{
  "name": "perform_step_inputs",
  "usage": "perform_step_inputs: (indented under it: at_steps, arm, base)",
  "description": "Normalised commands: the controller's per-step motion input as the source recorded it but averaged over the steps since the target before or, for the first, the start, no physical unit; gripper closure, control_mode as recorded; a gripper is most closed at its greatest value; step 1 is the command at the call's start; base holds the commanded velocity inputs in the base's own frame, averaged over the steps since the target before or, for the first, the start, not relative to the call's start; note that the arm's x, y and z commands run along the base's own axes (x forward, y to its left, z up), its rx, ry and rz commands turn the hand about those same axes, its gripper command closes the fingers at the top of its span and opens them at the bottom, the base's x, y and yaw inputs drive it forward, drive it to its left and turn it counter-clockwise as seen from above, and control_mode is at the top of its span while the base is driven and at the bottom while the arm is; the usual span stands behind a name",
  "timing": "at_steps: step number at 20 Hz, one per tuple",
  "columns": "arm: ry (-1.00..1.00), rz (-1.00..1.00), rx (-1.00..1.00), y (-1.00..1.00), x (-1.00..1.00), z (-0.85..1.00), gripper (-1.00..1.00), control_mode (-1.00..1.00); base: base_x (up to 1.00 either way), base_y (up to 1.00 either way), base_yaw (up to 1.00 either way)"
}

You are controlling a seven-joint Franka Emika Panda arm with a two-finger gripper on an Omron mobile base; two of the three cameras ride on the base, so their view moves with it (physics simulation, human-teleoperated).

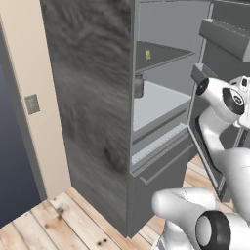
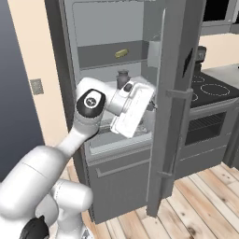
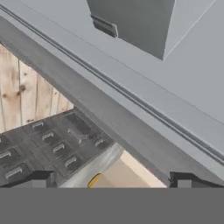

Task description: Retrieve the butter from the fridge and place it on a plate on the dining table. Then retrieve the butter knife by the fridge and place it near the plate.

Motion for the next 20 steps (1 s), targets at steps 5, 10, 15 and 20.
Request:
perform_step_inputs:
  at_steps: [5,10,15,20]
  arm:
    - [0.25,0.00,0.00,-1.00,0.34,0.00,-1.00,-1.00]
    - [0.29,0.00,0.00,-1.00,0.16,0.00,-1.00,-1.00]
    - [0.14,0.00,0.06,-0.94,0.07,0.09,-1.00,-1.00]
    - [-0.09,-0.01,0.02,0.46,-0.33,0.72,-1.00,-1.00]
  base:
    - [0.00,0.00,0.00]
    - [0.00,0.00,0.00]
    - [0.00,0.00,0.00]
    - [0.00,0.00,0.00]
